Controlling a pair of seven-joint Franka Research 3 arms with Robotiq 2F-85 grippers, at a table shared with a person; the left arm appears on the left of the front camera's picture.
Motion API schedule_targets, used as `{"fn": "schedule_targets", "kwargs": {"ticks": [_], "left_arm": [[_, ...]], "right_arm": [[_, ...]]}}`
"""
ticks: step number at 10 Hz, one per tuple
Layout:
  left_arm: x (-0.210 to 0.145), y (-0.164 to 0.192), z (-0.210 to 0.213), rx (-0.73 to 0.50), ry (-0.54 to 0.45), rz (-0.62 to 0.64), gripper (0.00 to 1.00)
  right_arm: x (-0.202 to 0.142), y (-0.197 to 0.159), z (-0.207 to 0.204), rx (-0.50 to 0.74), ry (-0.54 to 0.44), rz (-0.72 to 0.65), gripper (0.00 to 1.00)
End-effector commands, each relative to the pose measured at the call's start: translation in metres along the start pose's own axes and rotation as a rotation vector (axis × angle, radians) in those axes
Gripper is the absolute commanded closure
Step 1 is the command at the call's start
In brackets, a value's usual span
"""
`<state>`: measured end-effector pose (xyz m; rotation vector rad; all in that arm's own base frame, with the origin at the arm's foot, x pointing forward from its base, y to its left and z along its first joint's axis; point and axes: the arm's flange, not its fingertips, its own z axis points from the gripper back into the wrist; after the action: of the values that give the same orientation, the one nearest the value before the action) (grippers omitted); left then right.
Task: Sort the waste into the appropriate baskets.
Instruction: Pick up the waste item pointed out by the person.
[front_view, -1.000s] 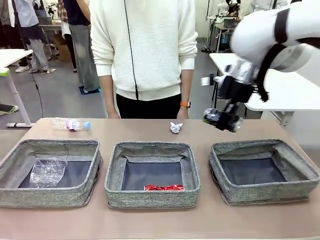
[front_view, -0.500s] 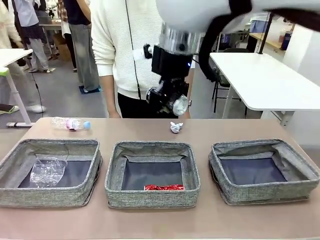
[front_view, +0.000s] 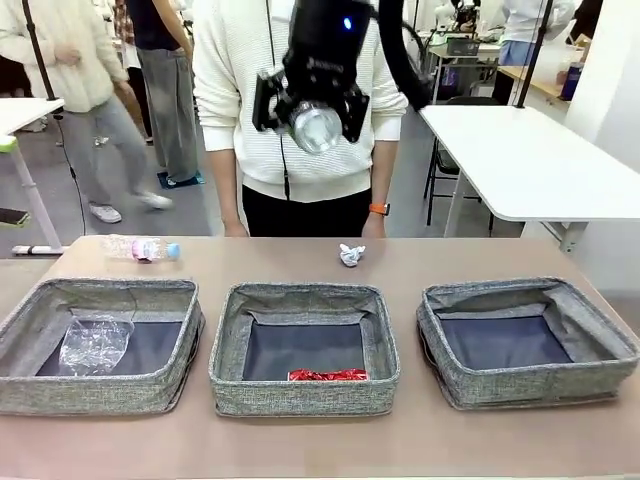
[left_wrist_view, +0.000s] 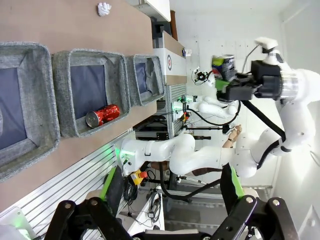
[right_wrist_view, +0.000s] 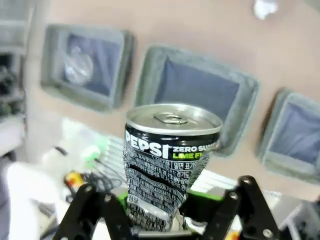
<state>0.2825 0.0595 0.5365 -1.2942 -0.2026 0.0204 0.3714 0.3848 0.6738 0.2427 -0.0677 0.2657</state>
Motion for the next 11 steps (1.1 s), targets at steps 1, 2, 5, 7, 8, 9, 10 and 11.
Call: {"fn": "schedule_targets", "kwargs": {"ticks": [1,2,5,7,8,9,10,11], "left_arm": [[-0.002,0.0,0.0,-0.01,0.004,-0.016,0.0],[-0.002,0.0,0.0,-0.01,0.004,-0.016,0.0],[-0.002,0.0,0.0,-0.01,0.004,-0.016,0.0],[-0.002,0.0,0.0,-0.01,0.004,-0.016,0.0],[-0.002,0.0,0.0,-0.01,0.004,-0.016,0.0],[-0.002,0.0,0.0,-0.01,0.004,-0.016,0.0],[-0.002,0.0,0.0,-0.01,0.004,-0.016,0.0],[-0.002,0.0,0.0,-0.01,0.004,-0.016,0.0]], "right_arm": [[0.005,0.024,0.004,-0.052,-0.058,-0.033,1.0],[0.004,0.024,0.003,-0.05,-0.064,-0.024,1.0],[-0.004,0.017,0.023,-0.059,-0.067,0.019,1.0],[0.001,0.018,0.035,-0.083,-0.072,0.025,1.0],[-0.004,0.02,0.018,-0.032,-0.052,0.0,1.0],[-0.004,0.02,0.018,-0.032,-0.052,0.0,1.0],[-0.004,0.02,0.018,-0.032,-0.052,0.0,1.0],[-0.004,0.02,0.018,-0.032,-0.052,0.0,1.0]]}}
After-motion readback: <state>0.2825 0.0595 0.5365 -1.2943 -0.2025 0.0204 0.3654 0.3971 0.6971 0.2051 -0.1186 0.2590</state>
